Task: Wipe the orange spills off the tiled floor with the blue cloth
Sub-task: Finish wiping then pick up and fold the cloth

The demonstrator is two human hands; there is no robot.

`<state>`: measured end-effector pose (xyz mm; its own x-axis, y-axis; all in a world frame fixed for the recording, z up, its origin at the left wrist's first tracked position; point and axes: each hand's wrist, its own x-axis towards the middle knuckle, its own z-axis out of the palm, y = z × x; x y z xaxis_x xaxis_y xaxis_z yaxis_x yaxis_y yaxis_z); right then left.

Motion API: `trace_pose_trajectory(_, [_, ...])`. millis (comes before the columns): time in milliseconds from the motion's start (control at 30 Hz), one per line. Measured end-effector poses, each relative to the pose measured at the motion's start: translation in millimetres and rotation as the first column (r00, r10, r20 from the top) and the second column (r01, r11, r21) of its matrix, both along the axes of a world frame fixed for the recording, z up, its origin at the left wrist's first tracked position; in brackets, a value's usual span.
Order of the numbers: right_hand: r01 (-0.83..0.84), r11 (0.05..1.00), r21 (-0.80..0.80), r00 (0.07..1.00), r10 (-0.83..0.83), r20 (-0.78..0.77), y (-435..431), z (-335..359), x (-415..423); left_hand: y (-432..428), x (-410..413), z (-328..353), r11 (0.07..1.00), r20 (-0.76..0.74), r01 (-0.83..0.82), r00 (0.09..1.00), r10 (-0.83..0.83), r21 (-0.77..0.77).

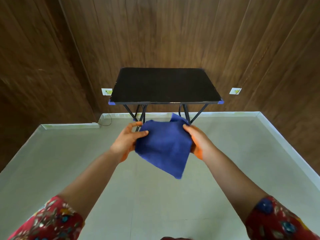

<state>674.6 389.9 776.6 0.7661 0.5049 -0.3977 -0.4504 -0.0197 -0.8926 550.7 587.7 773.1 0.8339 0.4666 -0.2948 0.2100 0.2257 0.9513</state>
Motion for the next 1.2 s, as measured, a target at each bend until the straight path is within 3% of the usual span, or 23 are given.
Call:
trace_pose_trajectory(100, [0.017,0.989,-0.147,0.999,-0.023,-0.039,2,-26,-6,-4,7,-6,0.987,-0.056,-0.057,0.996,0.066,0.148])
trace_pose_trajectory(200, [-0.001,0.987,-0.158,0.998,0.011,0.065,4,-24,-3,-6,5,-11,0.966,-0.04,-0.114,0.991,0.127,0.232])
trace_pose_trajectory(300, [-0.058,0.982,-0.181,0.973,0.097,0.21,10,-9,2,-2,2,-12,0.977,-0.067,-0.144,0.986,0.156,0.157])
trace_pose_trajectory(367, [-0.101,0.954,-0.283,0.928,0.193,0.319,13,-6,3,0,0,-12,0.983,-0.087,-0.175,0.98,0.178,0.047])
trace_pose_trajectory(467, [-0.117,0.884,-0.452,0.83,0.338,0.445,14,-9,1,1,1,-13,0.978,-0.101,-0.183,0.976,0.193,0.099])
trace_pose_trajectory(567, [-0.041,0.788,-0.614,0.656,0.484,0.579,14,-14,-1,5,-1,-15,0.971,-0.186,-0.006,0.981,0.052,0.24])
trace_pose_trajectory(633, [0.035,0.692,-0.721,0.521,0.603,0.605,14,-18,1,8,-3,-16,0.907,-0.322,0.197,0.944,-0.073,0.372])
trace_pose_trajectory(700, [0.059,0.6,-0.798,0.474,0.686,0.551,13,-18,3,10,-2,-17,0.729,-0.482,0.402,0.869,-0.113,0.554])
trace_pose_trajectory(767, [0.045,0.508,-0.86,0.439,0.764,0.473,10,-15,8,11,0,-14,0.592,-0.571,0.519,0.813,-0.118,0.617])
trace_pose_trajectory(833, [0.004,0.475,-0.88,0.391,0.809,0.439,5,-12,17,16,1,-10,0.605,-0.577,0.549,0.798,-0.173,0.577])
trace_pose_trajectory(867, [-0.07,0.547,-0.834,0.446,0.765,0.465,2,-10,23,21,0,-6,0.672,-0.538,0.52,0.816,-0.211,0.527])
trace_pose_trajectory(900, [-0.181,0.674,-0.716,0.585,0.659,0.473,-1,-5,27,27,-1,-2,0.763,-0.459,0.456,0.857,-0.235,0.459])
trace_pose_trajectory(967, [-0.307,0.901,-0.305,0.859,0.401,0.319,-6,4,30,32,-4,2,0.928,-0.221,0.262,0.953,-0.205,0.266])
trace_pose_trajectory(1033, [-0.298,0.954,0.023,0.952,0.296,0.073,-7,-10,26,29,-7,-2,0.984,-0.141,0.164,0.978,-0.153,0.071])
trace_pose_trajectory(1100, [-0.229,0.969,0.094,0.962,0.24,-0.131,-8,-51,6,14,-14,-24,0.98,-0.24,0.195,0.95,-0.199,-0.041])
trace_pose_trajectory(1200, [-0.16,0.983,-0.085,0.968,0.139,-0.209,-15,-111,-41,-14,-28,-65,0.986,-0.386,0.138,0.908,-0.162,-0.089])
